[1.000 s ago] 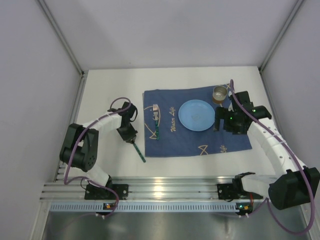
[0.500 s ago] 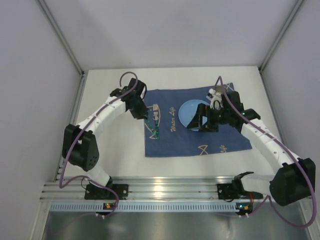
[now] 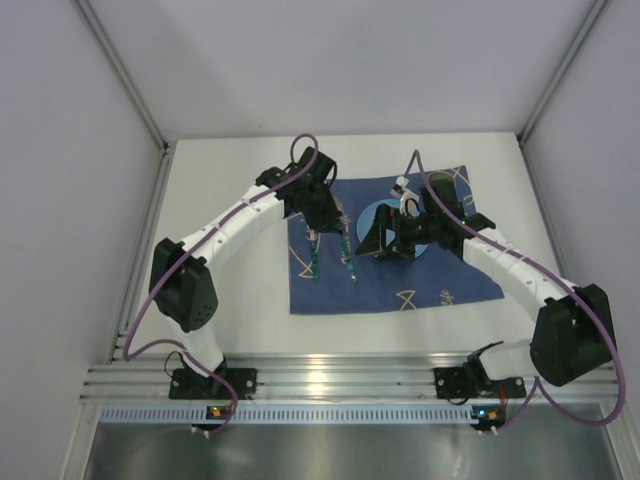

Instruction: Set the dinner table for one person

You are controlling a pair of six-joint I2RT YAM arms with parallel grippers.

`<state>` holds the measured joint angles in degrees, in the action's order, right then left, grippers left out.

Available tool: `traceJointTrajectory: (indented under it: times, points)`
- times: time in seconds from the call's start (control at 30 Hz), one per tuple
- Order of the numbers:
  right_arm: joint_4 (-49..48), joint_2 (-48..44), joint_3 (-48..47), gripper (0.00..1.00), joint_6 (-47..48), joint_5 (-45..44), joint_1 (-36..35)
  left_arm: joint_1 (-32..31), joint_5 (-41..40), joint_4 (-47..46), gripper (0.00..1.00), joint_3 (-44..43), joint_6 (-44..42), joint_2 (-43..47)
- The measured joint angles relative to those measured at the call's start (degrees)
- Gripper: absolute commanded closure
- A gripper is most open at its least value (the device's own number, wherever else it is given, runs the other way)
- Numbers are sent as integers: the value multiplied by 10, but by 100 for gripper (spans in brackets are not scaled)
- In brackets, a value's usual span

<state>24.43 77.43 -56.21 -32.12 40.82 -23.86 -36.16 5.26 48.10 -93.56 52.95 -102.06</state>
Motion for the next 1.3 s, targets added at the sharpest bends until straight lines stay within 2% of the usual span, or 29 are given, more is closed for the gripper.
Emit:
traceJointTrajectory:
  times: [0.1, 0.3, 0.43, 0.47, 0.53, 0.77, 0.87, 0.93, 1.03, 1.13, 1.3]
  points:
    - [-9, 2, 8, 7, -2, -6, -4, -3, 9, -2, 100, 0, 6, 0]
    - [-21, 27, 22, 35, -5, -20, -26, -4, 27, -47, 100, 23, 27, 6]
    - [-21, 35, 30, 66, -7, -31, -43, -4, 37, -74, 100, 47, 40, 11]
    - [-22, 36, 30, 82, -8, -32, -45, -5, 39, -79, 100, 50, 42, 12]
    - [-24, 35, 31, 100, -7, -35, -47, -6, 42, -89, 100, 57, 44, 13]
    - [-14, 19, 33, 100, 4, -49, -52, -10, 48, -119, 100, 79, 45, 13]
    - [6, 2, 34, 100, 16, -67, -50, -12, 48, -123, 88, 82, 49, 15]
    - [17, -21, 41, 100, 27, -78, -44, -16, 48, -127, 70, 82, 50, 20]
    - [48, -66, 59, 100, 41, -99, -16, -22, 38, -124, 54, 82, 40, 32]
    - [98, -105, 82, 100, 53, -131, 46, -16, 22, -121, 47, 82, 29, 41]
    - [176, -127, 87, 100, 79, -174, 111, -6, 8, -112, 47, 76, 11, 32]
